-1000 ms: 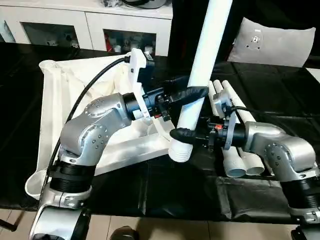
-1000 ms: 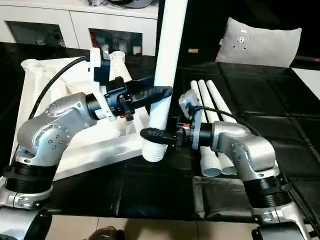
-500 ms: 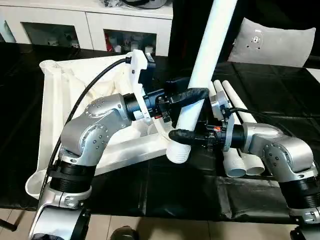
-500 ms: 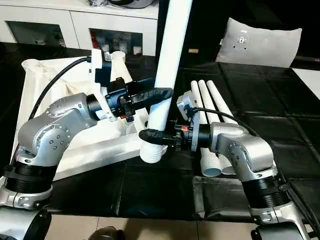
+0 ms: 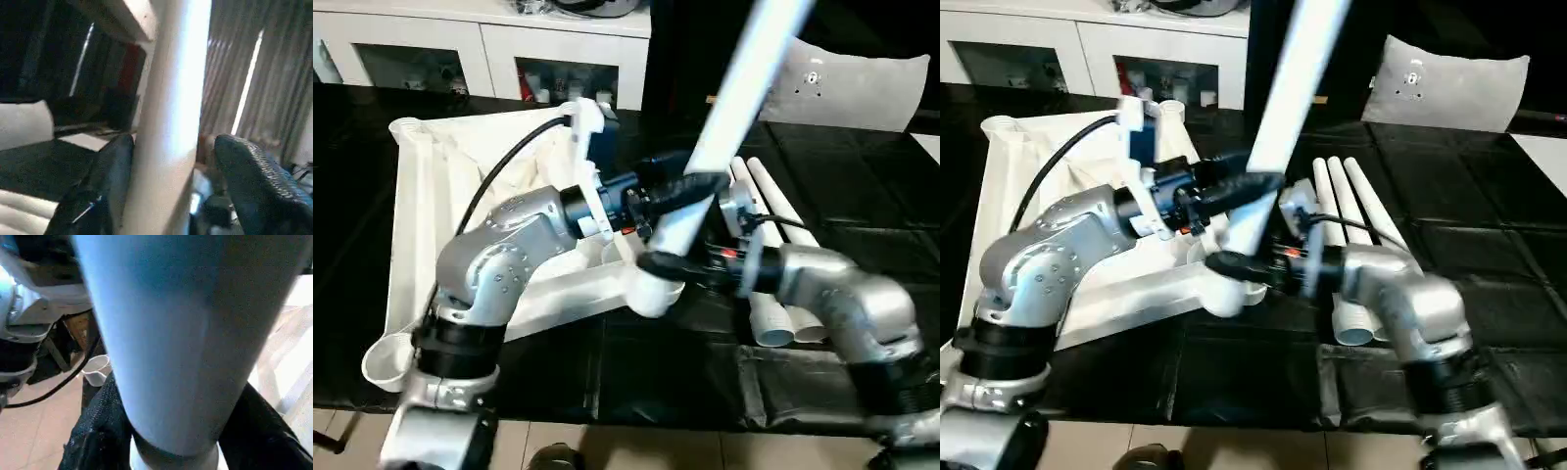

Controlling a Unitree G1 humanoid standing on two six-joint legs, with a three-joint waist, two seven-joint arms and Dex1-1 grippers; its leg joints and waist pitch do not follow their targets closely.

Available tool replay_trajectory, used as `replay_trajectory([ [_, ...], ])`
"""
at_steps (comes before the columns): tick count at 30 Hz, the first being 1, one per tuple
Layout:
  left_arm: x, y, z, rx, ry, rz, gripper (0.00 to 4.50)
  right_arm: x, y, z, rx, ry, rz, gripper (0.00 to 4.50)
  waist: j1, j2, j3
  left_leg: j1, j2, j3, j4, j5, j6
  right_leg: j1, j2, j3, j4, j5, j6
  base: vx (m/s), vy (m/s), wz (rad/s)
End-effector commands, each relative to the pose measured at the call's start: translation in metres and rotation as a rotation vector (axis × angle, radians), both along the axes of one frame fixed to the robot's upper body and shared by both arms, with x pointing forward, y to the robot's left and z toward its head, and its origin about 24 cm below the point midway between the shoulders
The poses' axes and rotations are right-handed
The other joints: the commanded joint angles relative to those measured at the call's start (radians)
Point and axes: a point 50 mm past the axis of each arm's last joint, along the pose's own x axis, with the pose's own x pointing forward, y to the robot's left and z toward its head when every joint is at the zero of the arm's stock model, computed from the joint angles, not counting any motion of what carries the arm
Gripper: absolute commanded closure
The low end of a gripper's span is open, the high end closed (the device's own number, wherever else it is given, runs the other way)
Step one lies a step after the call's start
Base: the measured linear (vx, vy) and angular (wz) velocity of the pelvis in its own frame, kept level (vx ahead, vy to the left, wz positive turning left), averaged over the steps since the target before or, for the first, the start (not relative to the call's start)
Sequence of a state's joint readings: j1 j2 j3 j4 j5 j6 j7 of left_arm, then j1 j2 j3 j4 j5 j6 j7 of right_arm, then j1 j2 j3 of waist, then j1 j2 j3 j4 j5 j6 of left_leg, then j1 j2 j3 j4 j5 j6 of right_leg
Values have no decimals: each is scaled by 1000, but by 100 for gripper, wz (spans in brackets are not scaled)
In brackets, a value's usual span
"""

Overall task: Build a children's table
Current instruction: Pick table leg, then insert table leg to table base

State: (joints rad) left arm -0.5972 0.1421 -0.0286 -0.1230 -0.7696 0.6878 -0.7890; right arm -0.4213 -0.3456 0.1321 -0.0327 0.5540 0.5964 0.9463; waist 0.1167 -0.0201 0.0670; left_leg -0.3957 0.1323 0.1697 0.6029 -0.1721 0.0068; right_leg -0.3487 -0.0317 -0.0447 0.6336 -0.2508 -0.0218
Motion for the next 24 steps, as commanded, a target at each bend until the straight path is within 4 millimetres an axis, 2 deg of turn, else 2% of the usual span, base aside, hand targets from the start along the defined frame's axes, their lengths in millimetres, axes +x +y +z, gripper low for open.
replay_trajectory([
  [1, -16, -10, 17, -56, -70, -114, 116, 3, -7, -9, -36, 41, -68, 261, 0, -3, -70, 31, 107, -39, -65, -100, 20, 29, -136, 54, -67, 8, -238, 0, 0, 0],
  [2, -18, -12, 16, -57, -66, -124, 115, 3, -6, -9, -25, 37, -75, 261, 0, 3, -69, 32, 109, -40, -67, -120, 11, 27, -138, 56, -71, -17, -234, 0, 0, 0],
  [3, -19, -13, 16, -55, -64, -127, 101, 3, -5, -9, -18, 34, -79, 261, -1, 1, -69, 31, 109, -40, -67, -127, 7, 28, -138, 56, -72, -27, -231, 0, 0, 0],
  [4, -19, -14, 15, -66, -57, -125, 101, 3, -5, -9, -12, 35, -101, 261, 0, 5, -68, 33, 109, -41, -68, -134, 1, 27, -137, 56, -72, -36, -229, 0, 0, 0],
  [5, -19, -14, 15, -72, -54, -124, 85, 4, -5, -9, -8, 33, -115, 261, -2, 2, -69, 33, 110, -41, -69, -139, -3, 27, -136, 57, -73, -37, -226, 0, 0, 0],
  [8, -17, -12, 17, -99, -47, -96, 68, 5, -5, -10, 2, 29, -154, 261, -1, 4, -69, 35, 111, -41, -70, -135, -11, 25, -135, 57, -72, -22, -223, 0, 0, 0],
  [9, -16, -9, 18, -121, -44, -73, 44, 6, -6, -11, 6, 17, -188, 261, -1, 4, -70, 34, 110, -41, -70, -135, -12, 26, -136, 56, -70, -16, -224, 0, 0, 0],
  [11, -12, 0, 18, -150, -36, -11, 29, 6, -6, -14, -7, -35, -267, 261, -2, 5, -70, 32, 110, -42, -72, -132, -23, 25, -136, 56, -69, 0, -226, 0, 0, 0],
  [12, -11, 6, 15, -144, -31, 16, 29, 6, -7, -17, -40, -21, -283, 261, -1, 7, -70, 33, 110, -42, -72, -134, -26, 25, -136, 56, -68, 3, -228, 0, 0, 0],
  [14, -10, 17, 9, -108, -25, 71, 29, 6, -10, -22, -83, -1, -307, 262, -4, 4, -69, 30, 105, -40, -72, -130, -20, 29, -134, 57, -69, 13, -222, 0, 0, 0],
  [15, -10, 22, 6, -90, -18, 93, 29, 5, -11, -21, -81, -8, -317, 262, -4, 6, -69, 32, 105, -41, -72, -133, -20, 28, -134, 57, -69, 5, -217, 0, 0, 0],
  [16, -10, 26, 2, -61, -13, 118, 29, 5, -13, -21, -69, -17, -335, 262, -7, 5, -68, 30, 104, -41, -73, -142, -20, 29, -132, 58, -71, -15, -204, 0, 0, 0],
  [18, -10, 33, -5, 10, -15, 159, 29, 5, -15, -20, -52, -23, -372, 262, -10, 8, -66, 34, 106, -41, -76, -167, -26, 26, -132, 60, -76, -59, -187, 0, 0, 0],
  [21, -17, 46, -27, 206, -17, 195, 29, 4, -19, -21, -60, -71, -439, 262, -12, 13, -66, 38, 110, -45, -82, -177, -41, 20, -128, 59, -73, -60, -174, 0, 0, 0],
  [22, -17, 46, -27, 206, -17, 195, 29, 4, -19, -21, -60, -71, -439, 262, -12, 15, -66, 40, 109, -43, -83, -183, -46, 16, -126, 59, -73, -59, -170, 0, 0, 0],
  [23, -22, 50, -37, 291, -13, 205, 29, 4, -21, -21, -53, -80, -474, 262, -15, 13, -65, 39, 108, -42, -84, -188, -48, 18, -127, 59, -73, -59, -173, 0, 0, 0],
  [24, -27, 54, -49, 407, -17, 223, 29, 4, -23, -21, -47, -94, -520, 262, -14, 16, -64, 40, 109, -43, -86, -198, -54, 15, -127, 60, -73, -67, -169, 0, 0, 0],
])
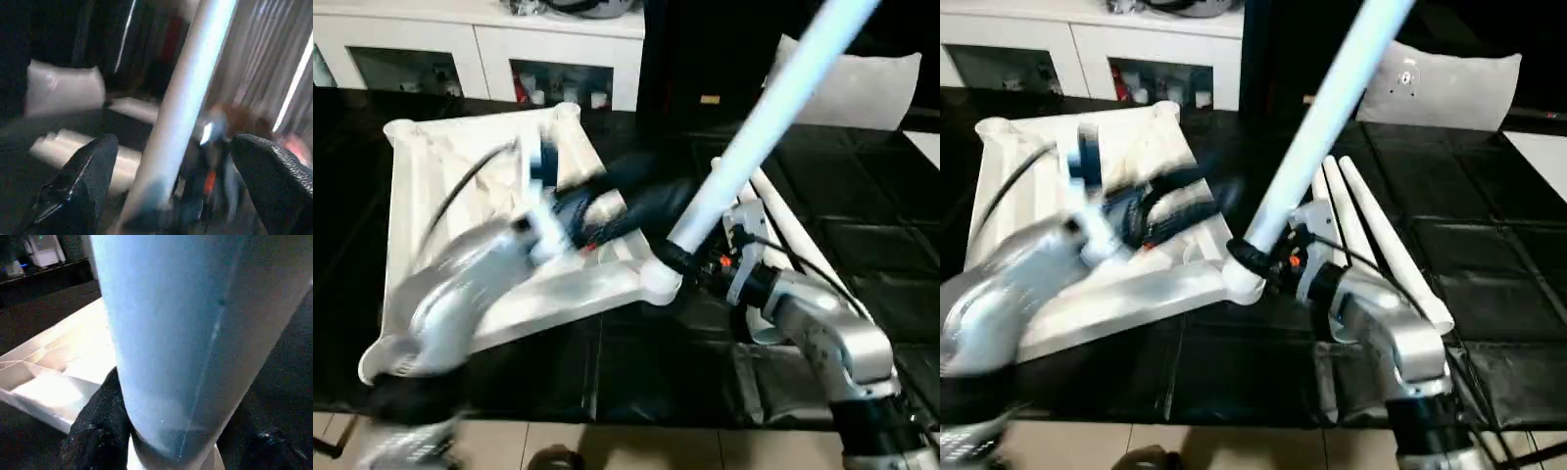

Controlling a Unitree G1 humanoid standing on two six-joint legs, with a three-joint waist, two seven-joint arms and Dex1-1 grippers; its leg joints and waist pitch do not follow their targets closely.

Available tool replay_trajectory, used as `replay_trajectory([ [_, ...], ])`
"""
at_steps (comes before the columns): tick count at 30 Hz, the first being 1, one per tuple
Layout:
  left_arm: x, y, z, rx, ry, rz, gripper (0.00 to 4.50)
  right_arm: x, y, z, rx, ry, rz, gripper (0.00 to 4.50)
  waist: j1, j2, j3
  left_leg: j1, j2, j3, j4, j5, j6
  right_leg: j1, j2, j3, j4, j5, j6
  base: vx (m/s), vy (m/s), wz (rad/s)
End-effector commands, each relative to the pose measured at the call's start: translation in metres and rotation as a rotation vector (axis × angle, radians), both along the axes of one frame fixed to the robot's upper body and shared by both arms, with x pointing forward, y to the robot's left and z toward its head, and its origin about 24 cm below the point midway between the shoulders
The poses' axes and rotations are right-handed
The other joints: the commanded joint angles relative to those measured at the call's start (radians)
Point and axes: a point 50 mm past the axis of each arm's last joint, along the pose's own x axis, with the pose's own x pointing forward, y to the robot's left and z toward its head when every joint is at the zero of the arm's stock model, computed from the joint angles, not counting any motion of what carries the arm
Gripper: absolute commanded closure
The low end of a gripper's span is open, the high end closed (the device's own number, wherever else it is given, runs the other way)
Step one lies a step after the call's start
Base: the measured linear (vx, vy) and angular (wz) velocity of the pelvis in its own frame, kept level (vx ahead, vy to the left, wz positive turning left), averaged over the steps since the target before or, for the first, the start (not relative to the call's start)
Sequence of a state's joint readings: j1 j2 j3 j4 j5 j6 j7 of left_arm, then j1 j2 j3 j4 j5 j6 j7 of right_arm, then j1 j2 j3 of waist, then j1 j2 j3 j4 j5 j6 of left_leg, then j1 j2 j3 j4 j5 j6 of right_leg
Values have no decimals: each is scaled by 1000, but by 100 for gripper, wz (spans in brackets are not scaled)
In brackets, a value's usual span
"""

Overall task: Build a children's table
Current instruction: Insert table leg to table base

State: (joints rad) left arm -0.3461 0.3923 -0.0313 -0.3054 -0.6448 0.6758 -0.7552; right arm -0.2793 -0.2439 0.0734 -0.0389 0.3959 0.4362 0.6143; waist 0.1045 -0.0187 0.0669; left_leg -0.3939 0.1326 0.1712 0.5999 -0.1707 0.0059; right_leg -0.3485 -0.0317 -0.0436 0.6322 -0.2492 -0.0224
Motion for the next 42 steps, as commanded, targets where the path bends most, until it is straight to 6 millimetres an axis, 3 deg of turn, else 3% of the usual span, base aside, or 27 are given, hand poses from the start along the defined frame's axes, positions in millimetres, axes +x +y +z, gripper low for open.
replay_trajectory([
  [1, -6, -4, -10, 114, -7, -11, 29, 2, -8, 9, -1, -59, -73, 262, -4, 16, -63, 39, 108, -45, -86, -217, -60, 12, -124, 59, -71, -87, -161, 0, 0, 0],
  [2, -7, -1, -28, 269, -5, 18, 29, 2, -10, 10, -6, -71, -108, 262, -3, 11, -61, 41, 108, -45, -88, -234, -64, 10, -124, 61, -77, -117, -149, 0, 0, 0],
  [6, -8, 5, -62, 511, -15, 31, 29, 1, -11, 9, -15, -72, -114, 262, -1, 12, -57, 42, 107, -47, -93, -283, -85, 6, -127, 65, -85, -206, -116, 0, 0, 0],
  [8, -5, 8, -79, 642, -36, 42, 48, 2, -12, 8, -10, -50, -126, 262, -2, 10, -58, 43, 108, -48, -94, -288, -90, 4, -128, 66, -85, -196, -120, 0, 0, 0],
  [10, 0, 10, -84, 652, -25, 67, 59, 3, -12, 7, -12, -39, -132, 262, -2, 12, -61, 43, 107, -47, -92, -280, -93, 5, -132, 66, -81, -178, -130, 0, 0, 0],
  [13, 10, 12, -86, 629, -17, 141, 69, 4, -12, 6, -15, -38, -136, 262, -1, 13, -65, 43, 107, -45, -88, -252, -85, 5, -131, 63, -76, -106, -155, 0, 0, 0],
  [14, 11, 12, -86, 627, -20, 150, 86, 4, -12, 6, -14, -38, -135, 262, -1, 11, -65, 38, 108, -46, -88, -234, -76, 10, -133, 63, -73, -73, -164, 0, 0, 0],
  [18, 15, 13, -91, 621, 9, 121, 104, 2, -11, 6, -20, -22, -112, 262, -1, 12, -67, 37, 105, -43, -82, -203, -52, 12, -132, 62, -71, -39, -176, 0, 0, 0],
  [20, 15, 13, -93, 625, 29, 102, 130, 3, -12, 6, -31, -10, -112, 262, -2, 16, -65, 38, 106, -45, -83, -212, -52, 11, -133, 61, -73, -55, -178, 0, 0, 0],
  [27, 19, 13, -97, 623, 71, 60, 183, 6, -15, 5, -66, -3, -123, 262, -2, 13, -63, 40, 108, -45, -85, -254, -67, 10, -137, 64, -78, -125, -182, 0, 0, 0],
  [35, 20, 12, -98, 635, 91, 25, 244, 7, -12, 5, -83, -3, -96, 262, -3, 12, -64, 38, 108, -44, -84, -224, -56, 11, -137, 63, -75, -85, -190, 0, 0, 0],
  [42, 20, 14, -96, 650, 101, -13, 309, 5, -11, 2, -94, 15, -77, 262, -4, 14, -64, 40, 108, -45, -86, -241, -61, 10, -135, 63, -74, -93, -192, 0, 0, 0],
])
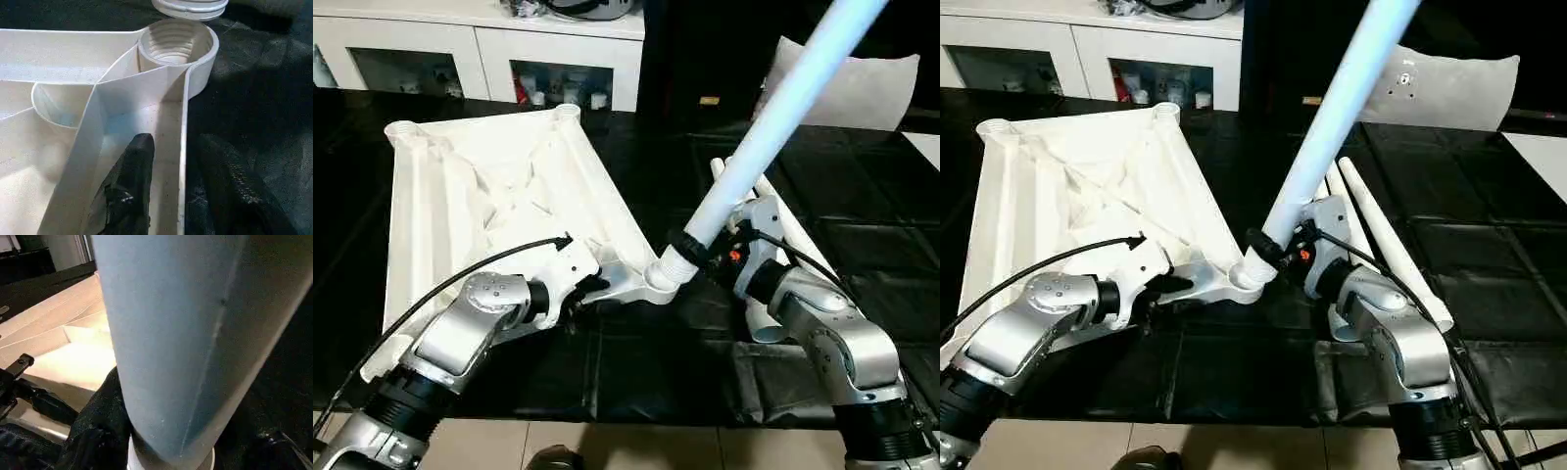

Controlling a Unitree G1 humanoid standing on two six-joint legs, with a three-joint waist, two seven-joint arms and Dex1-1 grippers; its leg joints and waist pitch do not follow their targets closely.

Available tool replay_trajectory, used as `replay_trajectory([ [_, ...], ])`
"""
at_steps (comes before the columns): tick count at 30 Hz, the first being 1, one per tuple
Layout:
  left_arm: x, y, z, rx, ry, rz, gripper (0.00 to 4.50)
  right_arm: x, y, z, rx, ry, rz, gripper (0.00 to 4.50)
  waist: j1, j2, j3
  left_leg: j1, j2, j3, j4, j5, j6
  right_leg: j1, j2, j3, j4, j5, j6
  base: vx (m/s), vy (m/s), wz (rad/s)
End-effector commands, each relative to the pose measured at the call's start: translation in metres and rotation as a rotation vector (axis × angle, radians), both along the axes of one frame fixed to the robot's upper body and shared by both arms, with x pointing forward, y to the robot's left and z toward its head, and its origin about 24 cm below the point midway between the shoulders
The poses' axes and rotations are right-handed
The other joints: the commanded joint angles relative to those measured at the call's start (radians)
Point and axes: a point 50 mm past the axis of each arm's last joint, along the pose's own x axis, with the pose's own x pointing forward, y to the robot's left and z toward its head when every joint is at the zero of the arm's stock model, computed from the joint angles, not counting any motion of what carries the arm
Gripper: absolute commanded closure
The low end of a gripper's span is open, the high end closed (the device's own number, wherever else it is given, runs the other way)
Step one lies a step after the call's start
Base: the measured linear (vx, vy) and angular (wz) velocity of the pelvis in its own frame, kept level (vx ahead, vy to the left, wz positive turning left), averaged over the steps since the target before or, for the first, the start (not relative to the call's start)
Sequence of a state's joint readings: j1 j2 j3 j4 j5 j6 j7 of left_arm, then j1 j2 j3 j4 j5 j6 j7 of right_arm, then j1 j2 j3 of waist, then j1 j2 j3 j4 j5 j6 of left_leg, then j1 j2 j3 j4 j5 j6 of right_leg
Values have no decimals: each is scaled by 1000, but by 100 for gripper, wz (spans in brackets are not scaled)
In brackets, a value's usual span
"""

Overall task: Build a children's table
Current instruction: Insert table leg to table base

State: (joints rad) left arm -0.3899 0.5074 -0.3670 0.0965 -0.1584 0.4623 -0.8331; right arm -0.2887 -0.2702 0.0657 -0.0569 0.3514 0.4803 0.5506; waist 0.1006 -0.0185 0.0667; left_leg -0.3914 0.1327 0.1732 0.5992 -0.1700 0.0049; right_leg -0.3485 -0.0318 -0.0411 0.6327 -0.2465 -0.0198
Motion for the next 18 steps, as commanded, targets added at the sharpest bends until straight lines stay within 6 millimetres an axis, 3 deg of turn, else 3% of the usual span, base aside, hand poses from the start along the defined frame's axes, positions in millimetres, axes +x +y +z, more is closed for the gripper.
replay_trajectory([
  [1, -1, 0, -1, 23, 21, -16, 316, 1, -2, 1, -11, 9, 5, 262, 0, 14, -65, 37, 108, -47, -84, -233, -57, 11, -136, 60, -74, -85, -196, 0, 0, 0],
  [5, -1, -1, -3, 41, 30, -27, 344, -1, 2, -1, -20, 30, 36, 262, 0, 13, -64, 37, 109, -47, -84, -226, -53, 11, -135, 59, -73, -70, -202, 0, 0, 0],
  [11, 1, 0, -3, 64, 26, -32, 396, -1, 5, -2, -36, 62, 74, 262, 0, 14, -62, 39, 110, -48, -86, -254, -63, 10, -136, 61, -77, -120, -196, 0, 0, 0],
  [18, -6, -5, -1, 74, 4, -178, 441, 3, 5, -2, -93, 76, 127, 262, 1, 9, -65, 36, 110, -47, -83, -207, -46, 14, -138, 60, -73, -62, -199, 0, 0, 0],
])
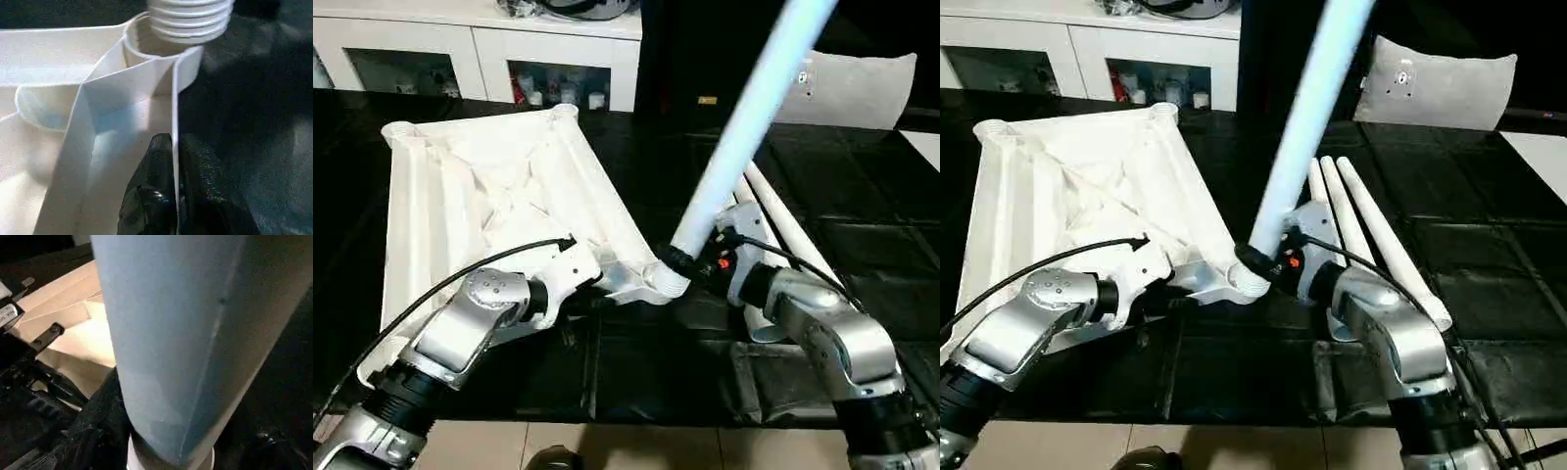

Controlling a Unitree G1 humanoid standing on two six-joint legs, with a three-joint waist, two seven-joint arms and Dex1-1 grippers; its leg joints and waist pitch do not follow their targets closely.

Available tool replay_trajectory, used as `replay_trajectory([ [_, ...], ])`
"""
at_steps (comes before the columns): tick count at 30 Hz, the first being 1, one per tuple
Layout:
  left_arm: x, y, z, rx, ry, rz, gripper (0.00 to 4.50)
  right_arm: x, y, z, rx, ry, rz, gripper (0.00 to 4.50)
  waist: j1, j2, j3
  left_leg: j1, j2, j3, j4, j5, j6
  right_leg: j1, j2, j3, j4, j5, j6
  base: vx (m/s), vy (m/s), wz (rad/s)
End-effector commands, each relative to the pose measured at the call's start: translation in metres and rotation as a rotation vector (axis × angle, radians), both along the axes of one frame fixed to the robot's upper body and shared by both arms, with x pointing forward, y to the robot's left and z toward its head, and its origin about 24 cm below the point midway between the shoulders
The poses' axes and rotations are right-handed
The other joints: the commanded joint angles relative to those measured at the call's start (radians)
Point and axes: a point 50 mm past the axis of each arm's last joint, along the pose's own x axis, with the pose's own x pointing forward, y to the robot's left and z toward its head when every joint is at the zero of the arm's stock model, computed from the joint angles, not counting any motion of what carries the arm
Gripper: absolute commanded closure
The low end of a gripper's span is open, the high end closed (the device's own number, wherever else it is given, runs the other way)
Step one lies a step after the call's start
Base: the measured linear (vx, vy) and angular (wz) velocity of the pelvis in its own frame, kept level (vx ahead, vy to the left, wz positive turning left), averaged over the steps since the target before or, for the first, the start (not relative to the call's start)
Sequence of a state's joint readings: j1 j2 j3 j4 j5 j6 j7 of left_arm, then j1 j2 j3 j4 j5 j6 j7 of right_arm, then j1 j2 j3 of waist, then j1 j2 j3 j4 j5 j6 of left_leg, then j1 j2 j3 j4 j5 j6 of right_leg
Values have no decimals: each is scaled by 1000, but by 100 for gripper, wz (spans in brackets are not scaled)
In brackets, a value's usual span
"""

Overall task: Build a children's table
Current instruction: Insert table leg to table base

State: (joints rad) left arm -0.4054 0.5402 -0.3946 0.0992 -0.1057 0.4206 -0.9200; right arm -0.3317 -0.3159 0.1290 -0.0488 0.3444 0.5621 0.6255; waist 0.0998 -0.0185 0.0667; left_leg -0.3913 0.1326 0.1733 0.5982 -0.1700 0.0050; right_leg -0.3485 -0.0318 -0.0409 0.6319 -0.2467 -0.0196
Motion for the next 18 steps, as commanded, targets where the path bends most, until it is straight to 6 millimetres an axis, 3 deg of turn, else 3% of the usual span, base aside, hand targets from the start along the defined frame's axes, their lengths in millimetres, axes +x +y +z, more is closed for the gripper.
replay_trajectory([
  [1, -6, -8, -3, 10, 24, -91, 445, 3, -2, -1, -34, 23, 22, 262, 2, 10, -65, 36, 109, -47, -82, -201, -44, 13, -137, 60, -72, -54, -200, 0, 0, 0],
  [7, -8, -14, 0, -3, 12, -192, 450, 3, -1, -6, -72, 60, 74, 262, 10, 7, -62, 39, 111, -44, -81, -218, -41, 10, -140, 60, -76, -104, -202, 0, 0, 0],
  [15, 0, -11, 0, 44, -38, -210, 450, -2, 1, -14, -93, 119, 138, 262, 18, 6, -61, 45, 114, -43, -85, -265, -66, 5, -145, 60, -80, -158, -190, 0, 0, 0],
  [18, 2, -10, 0, 48, -47, -201, 450, -4, -1, -15, -101, 129, 145, 262, 19, 6, -57, 49, 114, -42, -86, -314, -79, 1, -150, 62, -87, -228, -183, 0, 0, 0],
])
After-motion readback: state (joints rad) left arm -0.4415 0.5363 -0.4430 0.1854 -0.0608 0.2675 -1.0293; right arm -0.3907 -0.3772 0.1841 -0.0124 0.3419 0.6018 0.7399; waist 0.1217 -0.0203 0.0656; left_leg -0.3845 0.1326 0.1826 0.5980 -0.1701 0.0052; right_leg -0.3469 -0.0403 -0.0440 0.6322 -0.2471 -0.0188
